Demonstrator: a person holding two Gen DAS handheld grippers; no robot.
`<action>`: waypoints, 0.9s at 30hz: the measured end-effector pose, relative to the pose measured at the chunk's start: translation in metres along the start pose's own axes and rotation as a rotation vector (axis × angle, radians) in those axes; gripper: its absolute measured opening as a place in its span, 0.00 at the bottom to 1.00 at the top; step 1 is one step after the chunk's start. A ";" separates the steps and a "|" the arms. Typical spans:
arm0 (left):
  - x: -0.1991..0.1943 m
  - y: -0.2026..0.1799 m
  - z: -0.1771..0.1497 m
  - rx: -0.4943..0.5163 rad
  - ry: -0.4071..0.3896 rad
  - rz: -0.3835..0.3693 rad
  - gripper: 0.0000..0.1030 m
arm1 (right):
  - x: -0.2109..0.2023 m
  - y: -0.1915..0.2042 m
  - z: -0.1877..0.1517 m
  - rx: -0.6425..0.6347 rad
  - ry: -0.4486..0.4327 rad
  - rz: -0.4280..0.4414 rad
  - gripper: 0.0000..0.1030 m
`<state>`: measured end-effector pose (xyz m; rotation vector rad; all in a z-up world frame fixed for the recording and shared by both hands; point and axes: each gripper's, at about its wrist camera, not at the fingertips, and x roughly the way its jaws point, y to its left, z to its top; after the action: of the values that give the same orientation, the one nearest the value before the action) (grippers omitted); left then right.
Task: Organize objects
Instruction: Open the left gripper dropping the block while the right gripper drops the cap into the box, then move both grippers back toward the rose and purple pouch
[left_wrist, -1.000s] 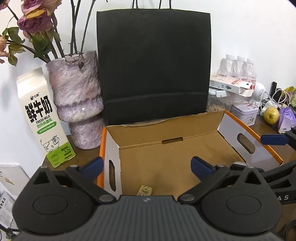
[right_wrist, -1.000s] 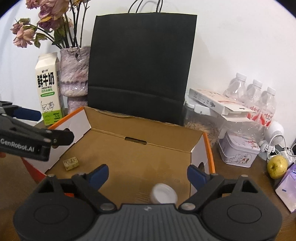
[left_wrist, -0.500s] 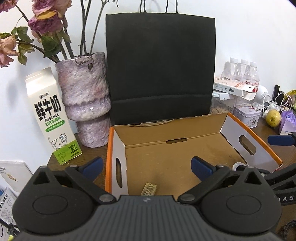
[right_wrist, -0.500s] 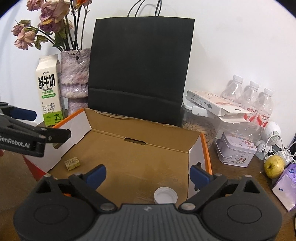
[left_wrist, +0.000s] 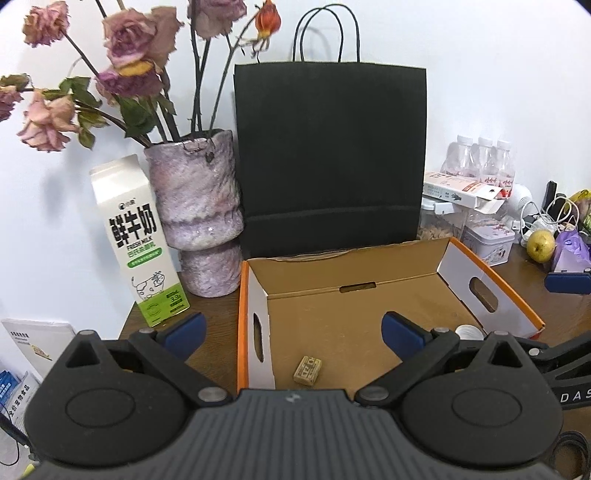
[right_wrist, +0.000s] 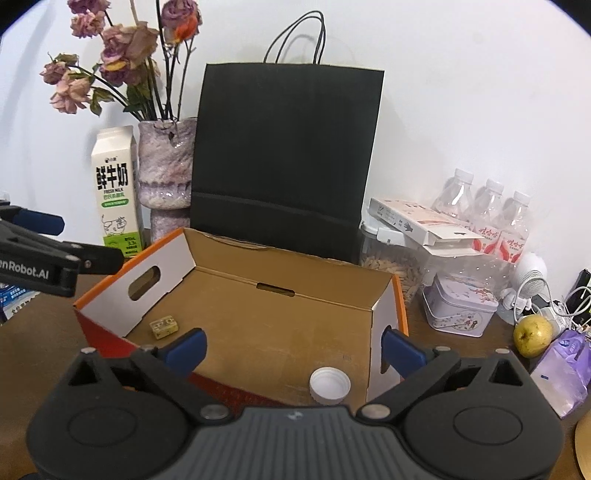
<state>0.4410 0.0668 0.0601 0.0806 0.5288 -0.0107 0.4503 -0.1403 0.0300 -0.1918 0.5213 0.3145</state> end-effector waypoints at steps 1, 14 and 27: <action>-0.004 0.000 -0.001 -0.001 -0.001 0.001 1.00 | -0.004 0.000 -0.001 0.000 -0.002 0.002 0.99; -0.059 -0.015 -0.019 0.013 -0.011 0.014 1.00 | -0.061 0.006 -0.013 -0.005 -0.034 0.012 1.00; -0.125 -0.028 -0.048 -0.044 -0.075 -0.006 1.00 | -0.119 -0.002 -0.044 -0.021 -0.061 0.017 1.00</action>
<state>0.3084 0.0414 0.0801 0.0356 0.4546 -0.0082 0.3333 -0.1823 0.0544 -0.1977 0.4596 0.3410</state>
